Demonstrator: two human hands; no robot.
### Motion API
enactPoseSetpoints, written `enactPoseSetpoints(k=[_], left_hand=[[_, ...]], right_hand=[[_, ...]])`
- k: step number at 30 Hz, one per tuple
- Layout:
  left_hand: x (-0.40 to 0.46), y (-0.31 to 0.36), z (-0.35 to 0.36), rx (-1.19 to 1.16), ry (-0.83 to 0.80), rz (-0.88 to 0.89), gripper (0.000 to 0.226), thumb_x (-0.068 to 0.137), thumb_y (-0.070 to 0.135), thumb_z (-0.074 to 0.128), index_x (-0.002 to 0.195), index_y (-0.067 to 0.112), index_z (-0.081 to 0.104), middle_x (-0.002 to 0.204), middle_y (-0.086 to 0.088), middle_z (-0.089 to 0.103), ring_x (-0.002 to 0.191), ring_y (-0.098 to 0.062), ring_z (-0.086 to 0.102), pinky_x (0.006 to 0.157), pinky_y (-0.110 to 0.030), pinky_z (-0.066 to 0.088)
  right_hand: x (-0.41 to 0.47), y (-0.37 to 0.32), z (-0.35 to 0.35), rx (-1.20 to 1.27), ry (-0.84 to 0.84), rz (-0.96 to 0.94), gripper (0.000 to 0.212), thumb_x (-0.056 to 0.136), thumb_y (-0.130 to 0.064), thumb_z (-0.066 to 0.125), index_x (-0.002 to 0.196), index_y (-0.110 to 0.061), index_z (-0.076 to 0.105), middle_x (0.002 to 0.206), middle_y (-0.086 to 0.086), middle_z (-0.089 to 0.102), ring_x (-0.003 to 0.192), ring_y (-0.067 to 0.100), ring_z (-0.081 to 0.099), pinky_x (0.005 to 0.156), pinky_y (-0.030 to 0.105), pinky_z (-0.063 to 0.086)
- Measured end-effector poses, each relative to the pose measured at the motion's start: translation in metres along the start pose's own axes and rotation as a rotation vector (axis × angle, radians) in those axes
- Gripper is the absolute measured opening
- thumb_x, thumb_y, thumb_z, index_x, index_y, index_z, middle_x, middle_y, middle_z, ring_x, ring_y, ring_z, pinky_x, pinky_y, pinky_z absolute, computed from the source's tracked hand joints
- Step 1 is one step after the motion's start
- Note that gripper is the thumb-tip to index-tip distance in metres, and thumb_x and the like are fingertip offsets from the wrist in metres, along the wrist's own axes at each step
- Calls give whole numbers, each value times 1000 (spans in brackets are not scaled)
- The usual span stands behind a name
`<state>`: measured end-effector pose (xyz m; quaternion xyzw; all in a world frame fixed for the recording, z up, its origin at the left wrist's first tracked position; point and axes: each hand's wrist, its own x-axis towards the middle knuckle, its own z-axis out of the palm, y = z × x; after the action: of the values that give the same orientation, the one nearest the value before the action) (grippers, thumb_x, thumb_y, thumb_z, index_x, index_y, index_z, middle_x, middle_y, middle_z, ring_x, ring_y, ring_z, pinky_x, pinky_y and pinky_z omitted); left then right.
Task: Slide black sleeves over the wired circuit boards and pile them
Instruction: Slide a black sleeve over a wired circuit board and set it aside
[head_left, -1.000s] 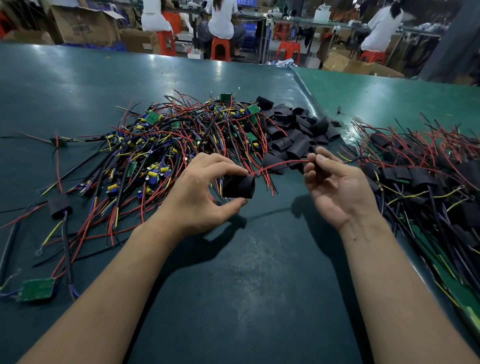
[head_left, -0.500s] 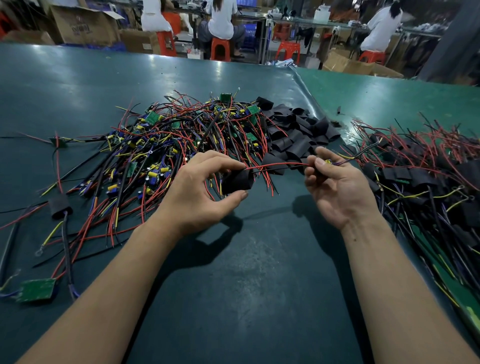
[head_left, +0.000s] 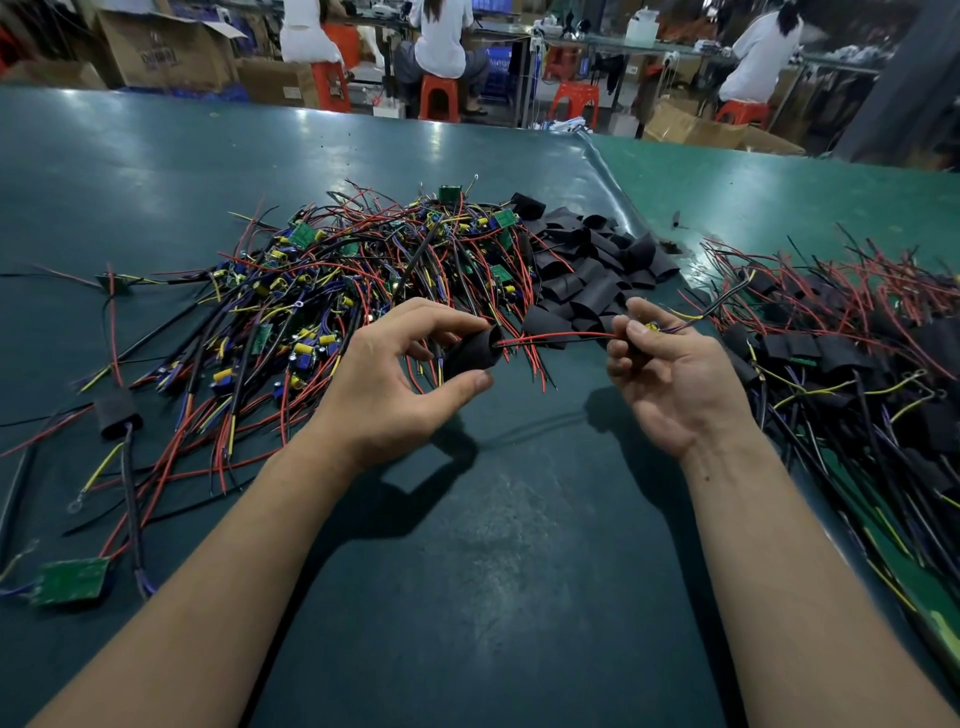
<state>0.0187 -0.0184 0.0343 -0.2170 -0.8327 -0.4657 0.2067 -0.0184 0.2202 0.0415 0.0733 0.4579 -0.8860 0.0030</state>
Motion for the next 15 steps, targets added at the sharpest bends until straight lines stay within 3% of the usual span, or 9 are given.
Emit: enactPoseSetpoints(k=[8,15], left_hand=[[0,-2,0,112,13,2,41,73,23,86,110,13,71,105,0,66,100,-17,59,89,-29,46],[0,-6,4,281,-4,53,40,75,27,86,109,10,73,103,-4,67,99,-25,59,93,-45,46]], right_hand=[[-3,0,2,-43,-8,-53,25,93,9,48,91,-13,61,73,5,68,61,14,57,54,18,47],[-20,6,23,-53,-293,-110,16,91,-1,53,99,-3,66,88,9,69,79,21,69,75,25,58]])
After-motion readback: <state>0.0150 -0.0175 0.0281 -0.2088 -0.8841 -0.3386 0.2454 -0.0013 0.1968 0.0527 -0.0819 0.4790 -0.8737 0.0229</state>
